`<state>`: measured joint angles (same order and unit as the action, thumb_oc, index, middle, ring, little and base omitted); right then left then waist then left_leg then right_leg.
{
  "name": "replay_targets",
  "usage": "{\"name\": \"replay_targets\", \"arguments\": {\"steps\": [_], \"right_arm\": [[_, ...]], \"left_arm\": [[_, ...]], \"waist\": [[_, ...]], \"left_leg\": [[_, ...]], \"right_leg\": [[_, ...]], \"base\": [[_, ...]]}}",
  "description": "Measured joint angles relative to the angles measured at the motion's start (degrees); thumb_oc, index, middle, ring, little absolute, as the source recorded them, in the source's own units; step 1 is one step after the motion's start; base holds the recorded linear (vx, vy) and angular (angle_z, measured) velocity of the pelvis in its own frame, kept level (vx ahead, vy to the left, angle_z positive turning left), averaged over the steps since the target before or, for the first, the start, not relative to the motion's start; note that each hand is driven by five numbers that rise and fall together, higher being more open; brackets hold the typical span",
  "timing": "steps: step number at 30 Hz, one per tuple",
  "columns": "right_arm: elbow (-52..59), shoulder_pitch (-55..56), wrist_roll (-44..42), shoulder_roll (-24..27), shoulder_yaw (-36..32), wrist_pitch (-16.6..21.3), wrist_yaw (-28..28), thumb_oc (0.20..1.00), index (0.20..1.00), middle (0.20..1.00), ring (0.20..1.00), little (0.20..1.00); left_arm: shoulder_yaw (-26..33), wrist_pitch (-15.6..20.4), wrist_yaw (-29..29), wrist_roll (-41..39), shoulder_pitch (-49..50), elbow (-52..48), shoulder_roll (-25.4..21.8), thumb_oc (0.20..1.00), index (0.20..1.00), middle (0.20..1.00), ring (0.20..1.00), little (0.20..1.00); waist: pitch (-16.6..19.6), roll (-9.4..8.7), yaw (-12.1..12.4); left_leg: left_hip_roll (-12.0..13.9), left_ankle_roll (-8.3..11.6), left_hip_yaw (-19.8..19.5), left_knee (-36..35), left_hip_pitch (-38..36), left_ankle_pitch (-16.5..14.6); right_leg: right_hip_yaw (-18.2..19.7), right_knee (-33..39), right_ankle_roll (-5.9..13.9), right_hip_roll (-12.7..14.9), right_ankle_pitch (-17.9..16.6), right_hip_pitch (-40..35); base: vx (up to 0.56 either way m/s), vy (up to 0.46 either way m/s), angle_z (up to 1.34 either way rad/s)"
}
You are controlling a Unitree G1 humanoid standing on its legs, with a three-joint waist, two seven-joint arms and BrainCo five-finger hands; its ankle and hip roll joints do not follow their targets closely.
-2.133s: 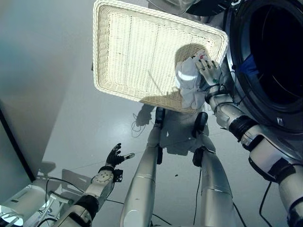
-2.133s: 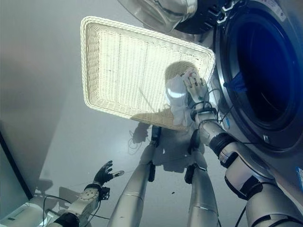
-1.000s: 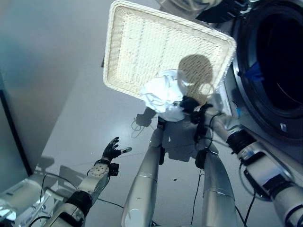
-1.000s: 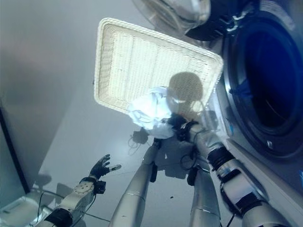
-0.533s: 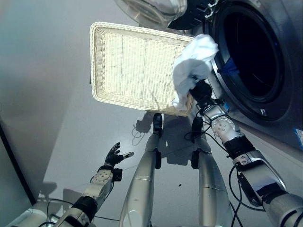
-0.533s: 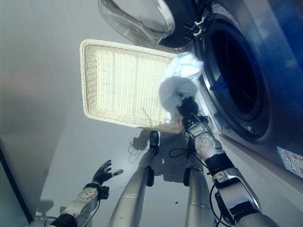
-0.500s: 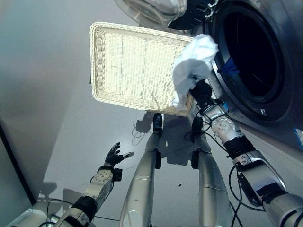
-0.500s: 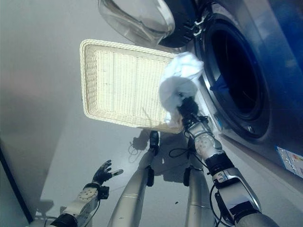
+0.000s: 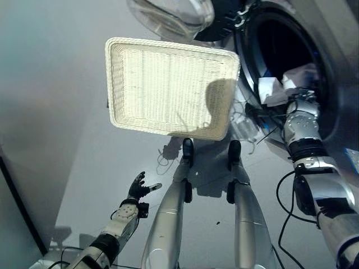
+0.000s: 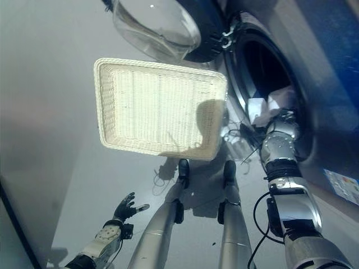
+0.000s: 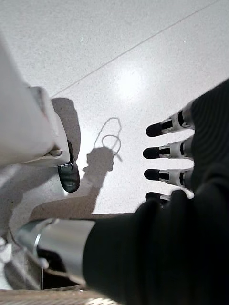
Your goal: Put the clothes into the washing machine.
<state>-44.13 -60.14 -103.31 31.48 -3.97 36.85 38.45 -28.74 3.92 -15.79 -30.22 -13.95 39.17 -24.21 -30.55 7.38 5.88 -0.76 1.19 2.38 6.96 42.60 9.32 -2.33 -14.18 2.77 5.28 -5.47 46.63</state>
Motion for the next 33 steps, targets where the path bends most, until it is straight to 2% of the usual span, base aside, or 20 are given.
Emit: {"name": "replay_targets", "arguments": {"steps": [1, 3, 4, 7, 8, 12, 14, 18, 22, 29, 30, 31, 32, 33], "right_arm": [[0.11, -1.14, -1.28, 0.36, -0.39, 3.65, 1.3, 1.0, 1.0, 1.0, 1.0, 1.0], [0.3, -1.88, -3.96, 1.28, -1.21, 7.17, 1.76, 1.0, 1.0, 1.0, 1.0, 1.0], [0.52, -2.21, -6.44, 1.86, -2.23, 8.4, 0.19, 1.0, 1.0, 1.0, 1.0, 1.0], [0.23, -1.48, -10.12, 2.96, -2.27, 7.4, -3.52, 1.0, 1.0, 1.0, 1.0, 1.0], [0.97, -0.75, -10.14, 3.01, -2.93, 3.45, -4.63, 1.0, 1.0, 1.0, 1.0, 1.0], [2.82, 1.54, -9.98, 3.19, -3.17, -8.54, -6.44, 1.0, 1.0, 1.0, 1.0, 1.0], [3.17, 2.01, -9.96, 2.96, -3.11, -11.88, -8.02, 1.0, 1.0, 1.0, 1.0, 1.0], [2.79, 1.91, -9.97, 2.48, -3.05, -16.02, -12.88, 1.0, 1.0, 1.0, 1.0, 1.0], [2.45, 1.82, -9.95, 2.16, -2.74, -18.25, -19.62, 1.0, 1.0, 1.0, 1.0, 1.0], [2.45, 1.9, -10.07, 2.11, -2.33, -19.57, -26.78, 1.0, 1.0, 1.0, 1.0, 1.0], [3.07, 2.03, -10.18, 1.59, -2.22, -19.37, -31.64, 1.0, 1.0, 1.0, 1.0, 1.0], [3.07, 2.03, -10.18, 1.59, -2.22, -19.37, -31.64, 1.0, 1.0, 1.0, 1.0, 1.0], [3.52, 2.13, -10.18, 0.84, -2.1, -19.06, -36.91, 1.0, 1.0, 1.0, 1.0, 1.0], [4.75, 2.52, -10.17, 0.48, -2.12, -18.21, -38.88, 1.0, 1.0, 1.0, 1.0, 1.0]], "left_arm": [[0.06, -0.51, -0.08, -0.25, 0.04, -0.37, -1.2, 1.0, 1.0, 1.0, 1.0, 1.0], [-0.03, -0.94, -0.05, -0.57, 0.14, -0.93, -2.68, 1.0, 1.0, 1.0, 1.0, 1.0], [-0.06, -1.34, 0.0, -1.0, 0.2, -1.59, -3.59, 1.0, 1.0, 1.0, 1.0, 1.0], [-0.02, -2.02, 0.44, -2.15, 0.18, -3.15, -4.68, 1.0, 1.0, 1.0, 1.0, 1.0], [-0.02, -2.08, 0.84, -2.18, 0.21, -3.88, -4.99, 1.0, 1.0, 1.0, 1.0, 1.0], [0.44, -2.07, 1.31, -2.12, 0.11, -4.63, -5.07, 1.0, 1.0, 1.0, 1.0, 1.0], [-0.01, -2.15, 1.22, -2.1, 0.18, -4.58, -4.95, 1.0, 1.0, 1.0, 1.0, 1.0], [-0.03, -2.24, 1.06, -2.05, 0.18, -4.57, -4.34, 1.0, 1.0, 1.0, 1.0, 1.0], [-0.34, -2.3, 0.95, -2.05, 0.15, -4.35, -3.9, 1.0, 1.0, 1.0, 1.0, 1.0], [-0.35, -2.49, 0.77, -2.06, 0.26, -4.29, -3.87, 1.0, 1.0, 1.0, 1.0, 1.0], [-0.23, -2.51, 0.94, -2.06, 0.39, -4.26, -3.87, 1.0, 1.0, 1.0, 1.0, 1.0], [-0.23, -2.51, 0.94, -2.06, 0.39, -4.26, -3.87, 1.0, 1.0, 1.0, 1.0, 1.0], [0.29, -2.53, 1.07, -2.06, 0.44, -4.24, -3.87, 1.0, 1.0, 1.0, 1.0, 1.0], [0.52, -2.56, 1.14, -2.04, 0.48, -4.36, -3.87, 1.0, 1.0, 1.0, 1.0, 1.0]], "waist": [[-0.12, -0.2, 0.1], [-0.2, -0.31, 0.22], [-0.25, -0.39, 0.18], [-0.38, -0.62, 0.15], [-0.41, -0.67, -0.02], [-0.43, -0.74, -1.26], [-0.43, -0.74, -1.33], [-0.42, -0.74, -1.34], [-0.41, -0.72, -1.52], [-0.41, -0.7, -1.62], [-0.41, -0.67, -1.59], [-0.41, -0.67, -1.59], [-0.41, -0.66, -1.34], [-0.42, -0.62, -0.95]], "left_leg": [[-0.25, -0.18, -0.21, 0.18, 0.65, -0.05], [-0.65, -0.61, -0.34, 0.73, 1.58, -0.26], [-1.02, -1.15, -0.2, 0.97, 1.87, -0.32], [-1.65, -1.92, 0.14, 2.27, 1.91, -0.96], [-1.94, -2.25, 0.59, 2.6, 1.91, -1.23], [-2.23, -2.46, 0.69, 3.09, 1.91, -1.35], [-2.08, -2.17, 0.67, 3.44, 1.96, -1.83], [-1.85, -1.88, 0.75, 3.96, 2.09, -2.05], [-1.47, -1.63, 0.73, 4.4, 2.81, -2.25], [-1.36, -1.63, 1.18, 4.73, 3.09, -2.53], [-1.27, -1.63, 1.46, 4.77, 3.09, -2.66], [-1.27, -1.63, 1.46, 4.77, 3.09, -2.66], [-1.06, -1.7, 1.82, 4.84, 3.09, -2.6], [-0.91, -1.58, 2.05, 5.0, 3.09, -2.7]], "right_leg": [[-0.15, -0.15, 0.22, 0.28, -0.01, 0.53], [-0.31, -0.7, 0.38, 0.82, 0.15, 1.29], [-0.25, -1.16, 0.56, 1.3, 0.23, 1.66], [-0.24, -1.93, 1.07, 2.05, 0.62, 1.53], [-0.23, -2.04, 1.14, 2.4, 0.63, 1.55], [-0.17, -2.11, 1.39, 2.74, 0.37, 1.47], [-0.11, -2.09, 1.55, 2.54, 0.46, 1.47], [0.17, -1.98, 1.31, 1.93, 0.34, 1.49], [0.2, -1.58, 1.05, 1.49, 0.15, 1.79], [0.34, -1.56, 0.7, 1.44, -0.26, 2.05], [0.56, -1.55, 0.64, 1.35, -0.3, 2.15], [0.56, -1.55, 0.64, 1.35, -0.3, 2.15], [0.91, -1.55, 0.58, 1.1, -0.34, 2.31], [1.2, -1.57, 0.55, 0.86, -0.33, 2.36]], "base": [[0.06, -0.071, 0.12], [0.06, -0.023, 0.1], [0.06, 0.002, 0.06], [0.04, 0.01, 0.01], [0.03, -0.006, -0.06], [0.02, -0.012, -0.02], [0.04, -0.027, -0.07], [0.0, -0.002, -0.07], [0.0, 0.024, -0.02], [0.0, 0.007, -0.01], [0.0, 0.002, -0.03], [0.0, 0.002, -0.09], [0.0, 0.017, -0.11], [-0.02, 0.024, -0.12]]}}
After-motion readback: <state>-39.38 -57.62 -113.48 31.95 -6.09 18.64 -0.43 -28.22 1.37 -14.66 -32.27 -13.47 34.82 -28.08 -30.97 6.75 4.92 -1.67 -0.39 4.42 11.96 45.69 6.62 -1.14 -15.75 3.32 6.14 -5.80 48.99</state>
